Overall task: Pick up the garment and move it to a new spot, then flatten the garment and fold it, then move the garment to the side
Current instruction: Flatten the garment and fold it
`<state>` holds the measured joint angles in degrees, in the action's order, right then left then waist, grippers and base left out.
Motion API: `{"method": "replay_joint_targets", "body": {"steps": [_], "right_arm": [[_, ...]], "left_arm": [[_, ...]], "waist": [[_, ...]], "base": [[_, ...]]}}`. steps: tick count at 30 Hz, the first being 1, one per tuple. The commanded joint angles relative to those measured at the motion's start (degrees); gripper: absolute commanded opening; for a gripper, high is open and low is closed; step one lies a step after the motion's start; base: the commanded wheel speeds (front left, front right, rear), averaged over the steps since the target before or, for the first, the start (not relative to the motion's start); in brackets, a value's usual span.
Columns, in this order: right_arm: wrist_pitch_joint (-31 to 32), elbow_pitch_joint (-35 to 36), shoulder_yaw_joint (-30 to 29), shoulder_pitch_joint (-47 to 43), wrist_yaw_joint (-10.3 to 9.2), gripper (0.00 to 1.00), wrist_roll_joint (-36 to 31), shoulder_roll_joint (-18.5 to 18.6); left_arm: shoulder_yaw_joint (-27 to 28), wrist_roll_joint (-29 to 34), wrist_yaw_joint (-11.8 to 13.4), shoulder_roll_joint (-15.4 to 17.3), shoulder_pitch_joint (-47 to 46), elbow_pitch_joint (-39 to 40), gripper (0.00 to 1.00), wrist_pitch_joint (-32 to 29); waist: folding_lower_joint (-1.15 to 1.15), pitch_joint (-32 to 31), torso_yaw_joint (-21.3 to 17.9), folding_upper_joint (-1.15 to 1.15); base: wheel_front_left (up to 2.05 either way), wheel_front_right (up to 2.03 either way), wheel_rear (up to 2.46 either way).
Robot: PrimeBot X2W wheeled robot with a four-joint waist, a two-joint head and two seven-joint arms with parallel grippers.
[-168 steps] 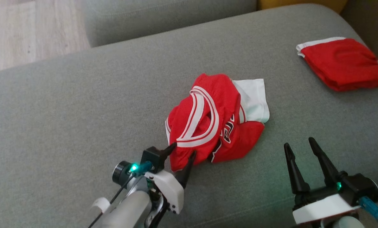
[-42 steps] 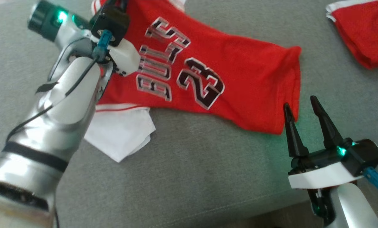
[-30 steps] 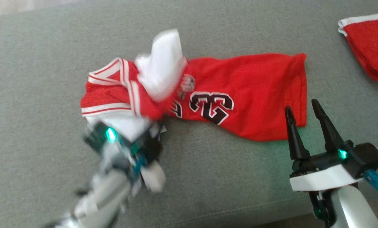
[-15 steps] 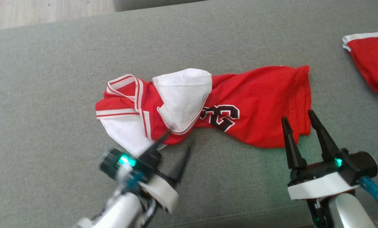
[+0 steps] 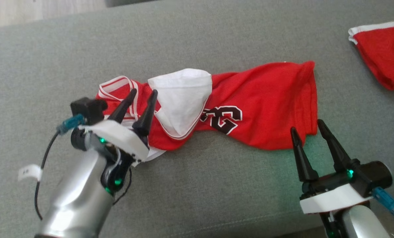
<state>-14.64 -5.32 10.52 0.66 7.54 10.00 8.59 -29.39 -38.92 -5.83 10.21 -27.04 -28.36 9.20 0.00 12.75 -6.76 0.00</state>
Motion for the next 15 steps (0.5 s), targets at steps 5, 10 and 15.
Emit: {"method": "replay_joint_targets", "body": {"steps": [5, 10, 15], "right_arm": [[-0.4, 2.3, 0.8, 1.6, -0.05, 1.00, -0.3, 2.0], [-0.4, 2.9, 0.6, 2.2, -0.05, 1.00, -0.3, 2.6], [-0.4, 3.1, 1.1, 3.1, -0.05, 1.00, -0.4, 2.5]], "left_arm": [[0.5, -0.1, -1.1, -0.7, -7.7, -5.9, 1.00, 1.9], [-2.7, -0.4, -1.6, -2.2, -12.8, -13.2, 1.00, 2.3], [-6.1, 1.1, -1.6, -2.2, -17.0, -20.3, 1.00, 2.6]], "waist": [[0.00, 2.5, -0.3, 0.00], [0.00, 3.9, -0.3, 0.00], [0.00, 5.0, -1.0, 0.00]], "base": [[0.00, 0.00, 0.00], [0.00, 0.00, 0.00], [0.00, 0.00, 0.00]]}}
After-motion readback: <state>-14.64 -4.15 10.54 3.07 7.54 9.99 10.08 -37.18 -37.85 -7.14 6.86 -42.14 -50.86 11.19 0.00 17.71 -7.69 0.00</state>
